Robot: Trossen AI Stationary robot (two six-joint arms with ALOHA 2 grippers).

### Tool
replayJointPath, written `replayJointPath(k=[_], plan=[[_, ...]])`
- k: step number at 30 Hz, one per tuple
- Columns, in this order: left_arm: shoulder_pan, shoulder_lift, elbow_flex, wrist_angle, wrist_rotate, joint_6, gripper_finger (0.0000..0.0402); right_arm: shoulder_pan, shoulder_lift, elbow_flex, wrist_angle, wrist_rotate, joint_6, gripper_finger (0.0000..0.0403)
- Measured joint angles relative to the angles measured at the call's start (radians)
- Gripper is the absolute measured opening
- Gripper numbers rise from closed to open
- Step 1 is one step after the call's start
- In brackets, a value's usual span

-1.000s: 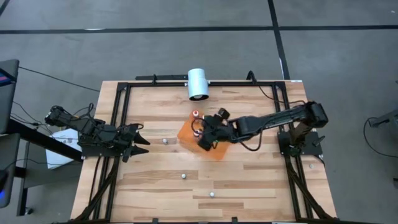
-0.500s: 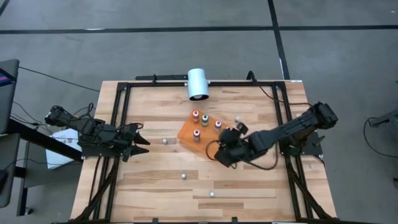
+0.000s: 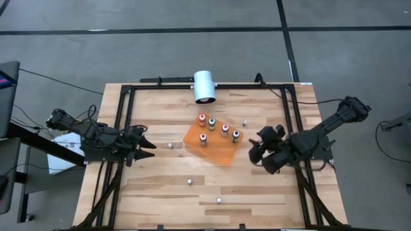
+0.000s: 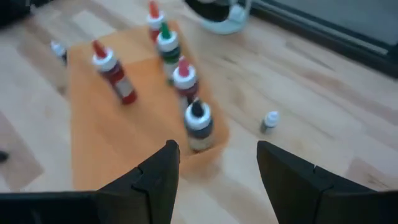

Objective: Pick & Place food coloring
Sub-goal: Put the top small green food coloring bottle into the bin

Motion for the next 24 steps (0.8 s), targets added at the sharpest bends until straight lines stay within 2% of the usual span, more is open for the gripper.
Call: replayJointPath(k=[3,7,11,16,20,24], plan=[[0.0,0.006,0.0,0.012,-0.027,-0.001,0.0206,-0.059,-0.047,-0.005,-0.025,-0.001,-0.025,0.0202],[0.0,0.025,0.0,0.019,-0.066,-0.041,0.0206,-0.199,-0.092,-0.006,-0.022,-0.041,-0.116,0.0202],[0.0,0.046,0.0,0.021,-0.075,-0.104,0.0206,-0.381,-0.108,-0.006,0.008,-0.164,-0.275,0.0202],[0.0,0.075,0.0,0.02,-0.09,-0.164,0.0206,-0.593,-0.094,-0.006,0.136,-0.342,-0.551,0.0202],[0.0,0.095,0.0,0.026,-0.118,-0.152,0.0206,-0.727,-0.074,-0.006,0.199,-0.425,-0.712,0.0202],[0.0,0.114,0.0,0.074,-0.15,-0.089,0.0206,-0.813,-0.049,-0.006,0.195,-0.48,-0.822,0.0202]])
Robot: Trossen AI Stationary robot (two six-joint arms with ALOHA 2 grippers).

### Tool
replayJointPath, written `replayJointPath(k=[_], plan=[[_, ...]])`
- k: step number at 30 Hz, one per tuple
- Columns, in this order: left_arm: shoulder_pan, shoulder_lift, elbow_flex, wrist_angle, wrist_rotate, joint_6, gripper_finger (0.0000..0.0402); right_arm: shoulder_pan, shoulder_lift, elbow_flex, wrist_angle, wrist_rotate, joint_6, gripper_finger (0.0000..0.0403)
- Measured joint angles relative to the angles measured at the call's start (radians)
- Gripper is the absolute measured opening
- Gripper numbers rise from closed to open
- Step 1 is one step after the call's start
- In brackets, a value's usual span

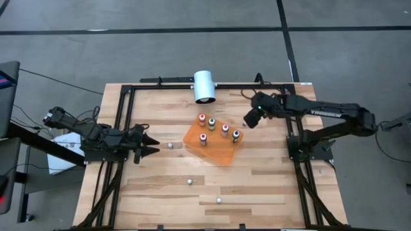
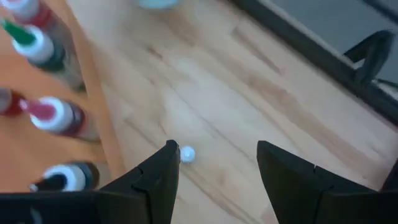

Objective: Pick & Place food coloring
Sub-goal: Put the top small green food coloring bottle into the bin

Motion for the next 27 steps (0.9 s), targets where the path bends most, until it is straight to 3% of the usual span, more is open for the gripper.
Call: replayJointPath(k=[5,11,18,27], plan=[[0.0,0.016,0.0,0.119,-0.046,0.143,0.0206,-0.061,0.049,0.0,-0.011,-0.093,-0.092,0.0202],[0.0,0.016,0.0,0.255,-0.059,0.322,0.0206,-0.072,0.13,0.0,-0.022,-0.128,-0.181,0.0202],[0.0,0.016,0.0,0.251,-0.061,0.31,0.0206,-0.034,0.2,0.0,-0.024,-0.126,-0.274,0.0202],[0.0,0.016,0.0,0.194,-0.06,0.31,0.0206,-0.023,0.201,0.0,-0.03,-0.119,-0.326,0.0202]])
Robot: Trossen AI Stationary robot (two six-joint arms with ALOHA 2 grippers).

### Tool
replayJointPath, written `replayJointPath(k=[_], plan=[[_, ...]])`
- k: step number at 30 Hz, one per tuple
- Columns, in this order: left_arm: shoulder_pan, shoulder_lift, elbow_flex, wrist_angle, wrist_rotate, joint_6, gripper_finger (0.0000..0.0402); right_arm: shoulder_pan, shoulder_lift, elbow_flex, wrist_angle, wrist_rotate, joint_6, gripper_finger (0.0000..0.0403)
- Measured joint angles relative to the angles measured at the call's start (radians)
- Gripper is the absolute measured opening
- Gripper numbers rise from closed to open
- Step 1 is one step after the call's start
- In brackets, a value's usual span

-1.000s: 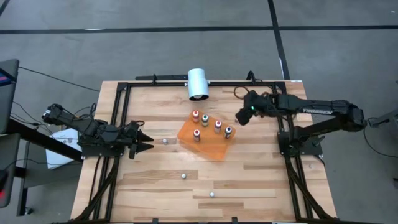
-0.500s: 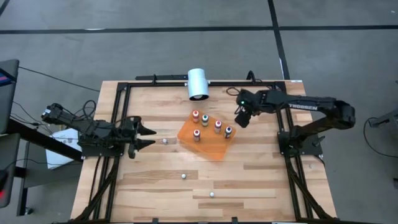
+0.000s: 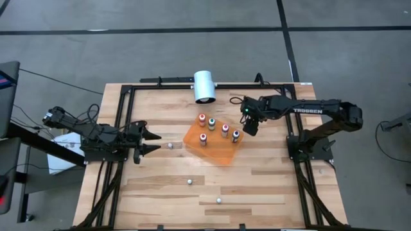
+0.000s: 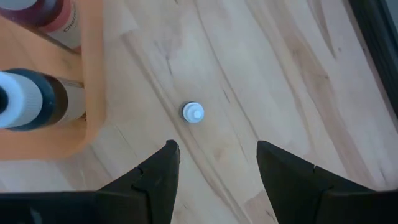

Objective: Pick & Place food coloring
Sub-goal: Put the top small green food coloring bottle into the bin

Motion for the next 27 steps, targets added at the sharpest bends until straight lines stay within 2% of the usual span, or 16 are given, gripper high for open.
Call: replayJointPath(k=[8,16,27], plan=[[0.0,0.0,0.0,0.0,0.0,0.0,0.0206,-0.005,0.013,0.0,0.007,0.0,-0.004,0.0202],[0.0,0.0,0.0,0.001,0.02,-0.001,0.0206,-0.005,0.012,0.0,0.008,-0.004,-0.134,0.0202],[0.0,0.0,0.0,0.001,0.053,0.008,0.0206,-0.003,0.012,0.0,0.008,-0.012,-0.16,0.0202]])
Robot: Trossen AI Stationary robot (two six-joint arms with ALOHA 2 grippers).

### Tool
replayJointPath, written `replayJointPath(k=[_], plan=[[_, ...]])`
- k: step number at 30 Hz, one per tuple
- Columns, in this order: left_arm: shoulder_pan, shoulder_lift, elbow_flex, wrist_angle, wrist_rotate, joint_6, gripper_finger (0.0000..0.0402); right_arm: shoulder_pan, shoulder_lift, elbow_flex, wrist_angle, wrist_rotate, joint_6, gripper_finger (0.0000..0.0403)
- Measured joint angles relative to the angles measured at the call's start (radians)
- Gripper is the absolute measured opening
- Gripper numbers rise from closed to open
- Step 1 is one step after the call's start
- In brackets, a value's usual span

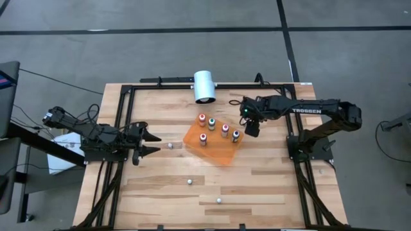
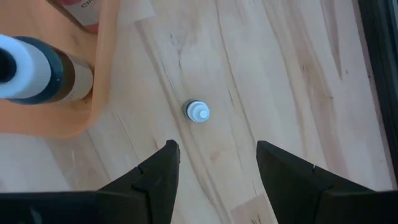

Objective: Pick & Place food coloring
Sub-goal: Put the top small green food coloring bottle into the bin

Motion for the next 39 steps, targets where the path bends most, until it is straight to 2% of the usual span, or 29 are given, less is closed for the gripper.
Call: replayJointPath(k=[7,16,22,39], plan=[[0.0,0.0,0.0,-0.007,0.0,0.017,0.0206,-0.002,0.0,0.0,0.027,-0.072,0.003,0.0209],[0.0,0.0,0.0,-0.03,0.0,0.017,0.0206,-0.052,0.007,0.001,0.045,-0.084,0.003,0.024],[0.0,0.0,0.0,-0.035,0.0,0.017,0.0206,-0.105,0.073,0.001,0.056,-0.142,0.003,0.024],[0.0,0.0,0.0,-0.047,0.001,0.011,0.0206,-0.114,0.239,0.001,0.139,-0.137,-0.007,0.024]])
